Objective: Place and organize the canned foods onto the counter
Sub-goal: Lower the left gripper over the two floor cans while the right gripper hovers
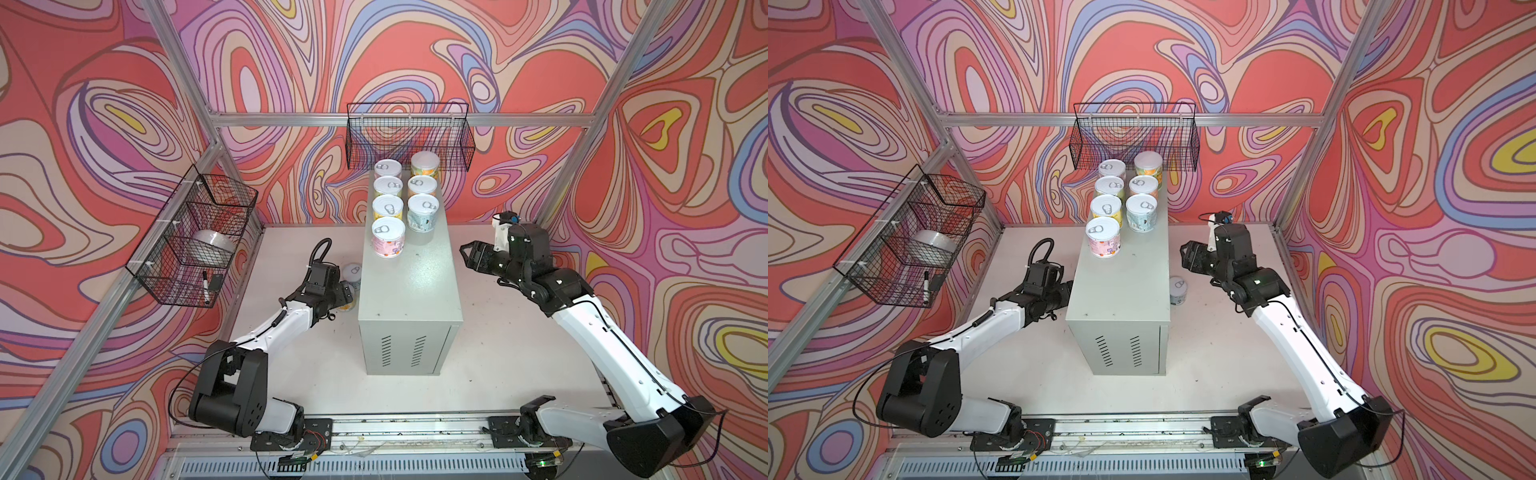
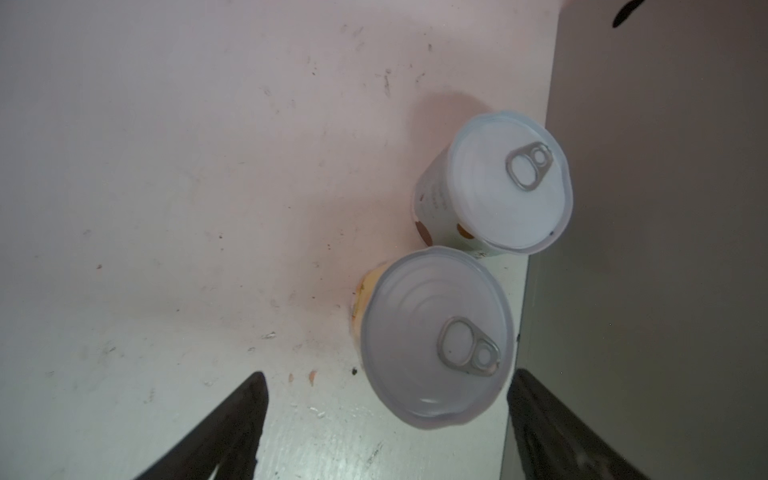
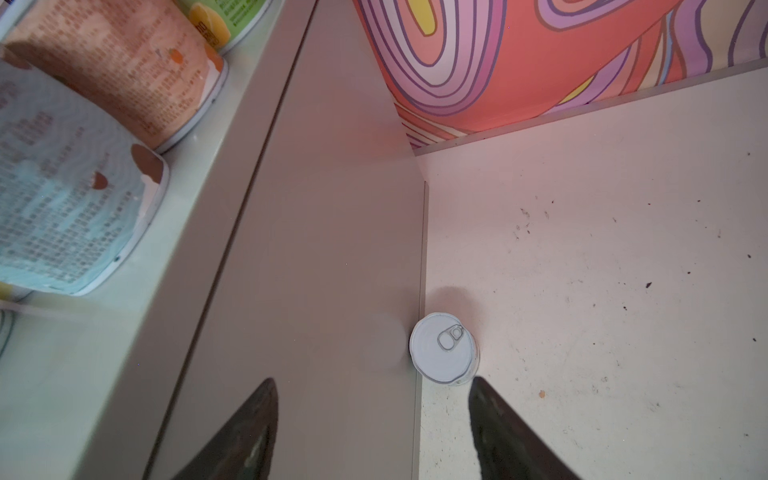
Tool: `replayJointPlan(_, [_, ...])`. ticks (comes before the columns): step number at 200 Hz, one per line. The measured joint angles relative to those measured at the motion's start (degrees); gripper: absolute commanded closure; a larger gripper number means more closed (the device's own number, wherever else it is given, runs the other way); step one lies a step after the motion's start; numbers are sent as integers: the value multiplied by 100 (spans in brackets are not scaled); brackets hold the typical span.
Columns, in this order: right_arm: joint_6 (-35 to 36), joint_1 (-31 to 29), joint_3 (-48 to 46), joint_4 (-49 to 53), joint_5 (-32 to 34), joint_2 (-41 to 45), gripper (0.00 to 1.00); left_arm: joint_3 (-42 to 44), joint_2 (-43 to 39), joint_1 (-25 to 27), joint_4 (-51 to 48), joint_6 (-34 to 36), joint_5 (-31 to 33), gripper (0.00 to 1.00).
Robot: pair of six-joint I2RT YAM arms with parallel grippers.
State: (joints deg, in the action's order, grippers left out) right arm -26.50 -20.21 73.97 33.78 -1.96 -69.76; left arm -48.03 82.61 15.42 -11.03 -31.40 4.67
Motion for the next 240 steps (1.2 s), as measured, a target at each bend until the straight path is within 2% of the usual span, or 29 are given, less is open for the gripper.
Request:
replayJointPlan(85, [-2,0,-31,-87,-4,37,26,-448,988,153,109,142,-55,12])
replayJointPlan(120, [4,0,-103,-103,0,37,25,-601,1325,227,109,144,70,16])
replayJointPlan(149, [11,0,-144,-122,2,37,25,-660,1497,284,107,160,175,23])
replayJointPlan(179, [26,0,-203,-118,0,35,26,-693,1502,308,90,181,361,43])
replayJointPlan(187, [31,0,-205,-122,2,31,26,-695,1502,308,76,184,391,52])
replayJointPlan(193, [31,0,-208,-122,0,31,26,-695,1502,308,72,186,409,63])
replayJointPlan(206, [28,0,-223,-140,0,31,26,-697,1502,310,61,205,435,100])
replayJointPlan(240, [22,0,-470,-291,-2,31,26,-704,1438,310,-116,223,479,100])
